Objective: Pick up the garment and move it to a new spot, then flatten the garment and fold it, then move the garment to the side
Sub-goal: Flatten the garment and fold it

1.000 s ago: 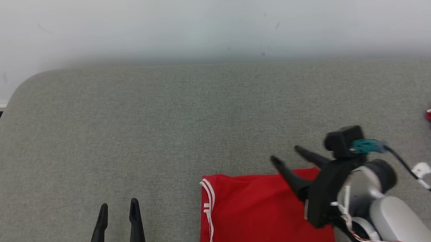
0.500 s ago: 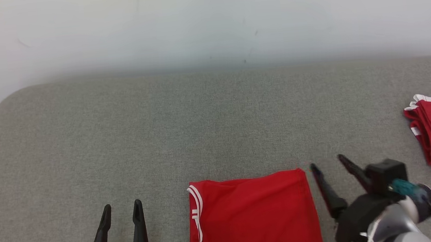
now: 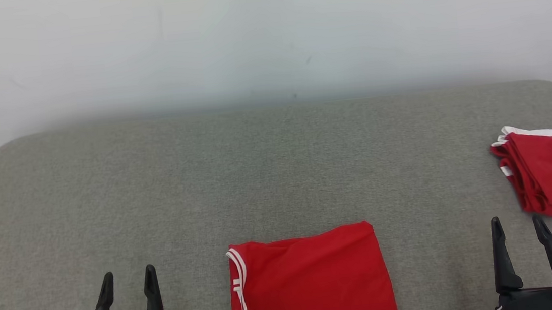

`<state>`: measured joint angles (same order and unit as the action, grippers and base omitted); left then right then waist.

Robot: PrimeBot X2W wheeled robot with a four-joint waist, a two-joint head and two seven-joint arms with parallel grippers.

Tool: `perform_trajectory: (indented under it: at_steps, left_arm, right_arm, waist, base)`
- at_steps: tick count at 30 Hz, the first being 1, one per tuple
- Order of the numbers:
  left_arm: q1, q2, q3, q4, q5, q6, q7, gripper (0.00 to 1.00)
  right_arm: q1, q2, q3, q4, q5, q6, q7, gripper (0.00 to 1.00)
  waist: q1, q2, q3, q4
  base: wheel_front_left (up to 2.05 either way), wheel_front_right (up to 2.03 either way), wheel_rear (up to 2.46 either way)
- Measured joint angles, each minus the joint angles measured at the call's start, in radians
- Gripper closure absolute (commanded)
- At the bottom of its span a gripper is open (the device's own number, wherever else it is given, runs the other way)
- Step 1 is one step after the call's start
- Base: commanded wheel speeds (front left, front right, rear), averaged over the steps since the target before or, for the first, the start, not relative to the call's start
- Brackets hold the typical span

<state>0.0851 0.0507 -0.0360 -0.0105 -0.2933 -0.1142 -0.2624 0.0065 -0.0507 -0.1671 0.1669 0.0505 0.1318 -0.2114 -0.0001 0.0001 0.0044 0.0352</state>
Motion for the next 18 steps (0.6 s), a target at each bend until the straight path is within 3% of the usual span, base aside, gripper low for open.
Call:
perform_trajectory:
  at_steps: [18]
  left_arm:
    - [0.035, 0.0, 0.051, 0.032, 0.038, -0.009, 0.0, 0.0]
  right_arm:
    - [-0.017, 0.0, 0.032, 0.115, -0.031, 0.0, -0.044, 0.0]
  waist:
    - [0.0, -0.0001, -0.04, -0.045]
  base:
    - [0.0, 0.0, 0.0]
